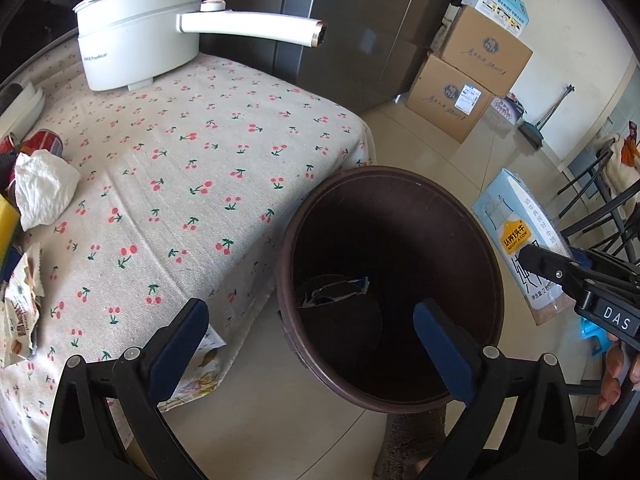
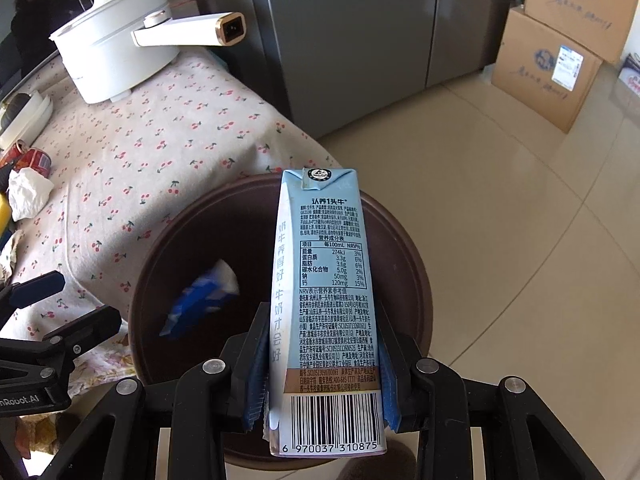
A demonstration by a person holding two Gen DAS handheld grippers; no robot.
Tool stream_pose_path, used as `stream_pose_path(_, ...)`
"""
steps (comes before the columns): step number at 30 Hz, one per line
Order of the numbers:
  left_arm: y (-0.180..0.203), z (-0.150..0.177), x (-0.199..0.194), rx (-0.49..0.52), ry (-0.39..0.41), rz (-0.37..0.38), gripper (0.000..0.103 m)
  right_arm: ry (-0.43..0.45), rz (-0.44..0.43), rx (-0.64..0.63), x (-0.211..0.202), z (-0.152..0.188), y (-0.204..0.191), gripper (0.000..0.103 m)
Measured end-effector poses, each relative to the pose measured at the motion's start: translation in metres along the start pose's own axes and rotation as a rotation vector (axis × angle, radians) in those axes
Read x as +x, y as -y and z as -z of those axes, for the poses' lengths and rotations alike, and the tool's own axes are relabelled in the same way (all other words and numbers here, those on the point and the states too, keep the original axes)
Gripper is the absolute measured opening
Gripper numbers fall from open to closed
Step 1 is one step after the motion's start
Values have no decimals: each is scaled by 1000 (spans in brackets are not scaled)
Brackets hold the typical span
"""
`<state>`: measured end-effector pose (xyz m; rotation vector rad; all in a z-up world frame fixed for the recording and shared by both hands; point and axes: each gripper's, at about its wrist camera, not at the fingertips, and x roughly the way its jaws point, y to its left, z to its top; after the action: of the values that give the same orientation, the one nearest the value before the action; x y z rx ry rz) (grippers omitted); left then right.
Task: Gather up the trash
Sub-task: 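Carry both items over the brown bin and open both tools to drop them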
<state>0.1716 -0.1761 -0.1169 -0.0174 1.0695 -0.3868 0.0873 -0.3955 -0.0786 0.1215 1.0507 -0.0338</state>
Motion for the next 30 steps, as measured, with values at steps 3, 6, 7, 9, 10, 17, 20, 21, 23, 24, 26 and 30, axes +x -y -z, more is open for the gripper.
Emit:
stream_pose_path(3, -10, 0, -6, -27, 0, 6, 103, -10, -2, -8, 3, 1, -5, 40)
stream_pose_path(6, -20, 0, -14, -35, 9, -17, 103, -21, -1, -22, 7, 1, -11, 40)
stream_pose_path(7, -23, 1, -17, -35, 13, -26, 103, -26, 0, -26, 9, 1, -13, 40)
stream_pose_path(9, -30, 3, -25, -32, 20, -47, 103, -37, 1, -33, 12, 0, -16, 40)
stream_pose_path(10, -34, 4, -28, -29, 22, -59, 103, -42, 2, -35, 15, 0, -18, 40)
stream_pose_path(17, -70, 10, -56, -50, 50, -107, 103, -57, 36, -58, 27, -4, -28, 41)
stream_pose_path(20, -85, 11, -67, -66, 59, -116, 103, -52, 75, -91, 29, -4, -35, 61)
stream_pose_path(21, -90, 12, -70, -69, 60, -121, 103, -47, 75, -93, 28, -4, -37, 68)
stream_pose_path(23, -99, 14, -76, -74, 61, -131, 103, -47, 65, -91, 28, -5, -42, 71)
stream_pose_path(24, -103, 15, -79, -75, 60, -137, 103, -47, 56, -90, 28, -6, -45, 72)
stream_pose_path(26, -111, 17, -83, -77, 61, -152, 103, -47, 46, -92, 27, -7, -51, 73)
stream_pose_path(30, -129, 24, -92, -96, 60, -176, 103, -45, 44, -121, 29, -9, -69, 77)
